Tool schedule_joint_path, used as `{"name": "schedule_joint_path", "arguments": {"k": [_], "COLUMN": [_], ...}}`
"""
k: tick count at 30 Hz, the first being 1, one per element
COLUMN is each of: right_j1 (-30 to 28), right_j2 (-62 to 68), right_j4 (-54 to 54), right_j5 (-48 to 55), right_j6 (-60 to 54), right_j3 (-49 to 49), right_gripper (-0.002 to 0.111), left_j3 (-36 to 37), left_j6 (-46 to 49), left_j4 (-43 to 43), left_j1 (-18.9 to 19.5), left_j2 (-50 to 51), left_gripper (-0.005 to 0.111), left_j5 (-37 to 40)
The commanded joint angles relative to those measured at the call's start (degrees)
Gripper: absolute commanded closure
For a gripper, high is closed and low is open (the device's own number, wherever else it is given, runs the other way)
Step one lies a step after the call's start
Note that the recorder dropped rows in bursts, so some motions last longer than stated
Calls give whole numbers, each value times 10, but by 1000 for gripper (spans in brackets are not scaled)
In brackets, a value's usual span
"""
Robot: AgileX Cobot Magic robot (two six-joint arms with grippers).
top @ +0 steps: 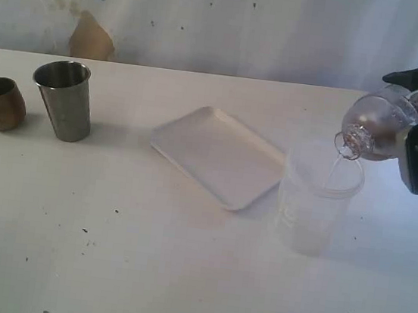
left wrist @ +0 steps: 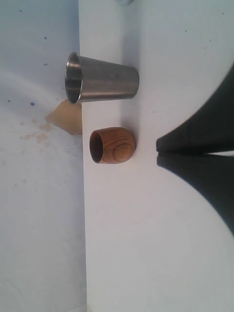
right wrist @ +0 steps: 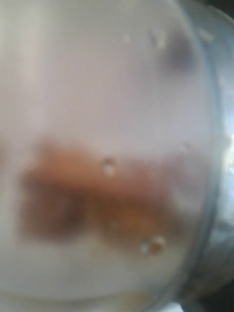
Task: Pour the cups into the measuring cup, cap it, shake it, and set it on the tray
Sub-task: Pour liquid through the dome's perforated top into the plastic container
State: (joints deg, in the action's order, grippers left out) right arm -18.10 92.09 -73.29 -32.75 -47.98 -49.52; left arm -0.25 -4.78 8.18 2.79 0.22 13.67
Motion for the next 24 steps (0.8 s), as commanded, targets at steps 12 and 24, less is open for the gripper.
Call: {"name": "schedule_joint_path", "arguments": {"k": [12,24], "right_j1": [3,3], "right_j2": [-11,-11], "right_j4": [19,19], "right_j5": [6,22], "right_j6": [-12,-32], "right_j3": [-22,-27], "right_gripper": [108,108], "left_j3": [3,3], "left_j6": [-1,-1], "left_j4": [-4,-4], "left_j1": [-1,-1], "left_j2": [-2,-2], "left_gripper": [107,107], "left_j5": [-1,-1]}}
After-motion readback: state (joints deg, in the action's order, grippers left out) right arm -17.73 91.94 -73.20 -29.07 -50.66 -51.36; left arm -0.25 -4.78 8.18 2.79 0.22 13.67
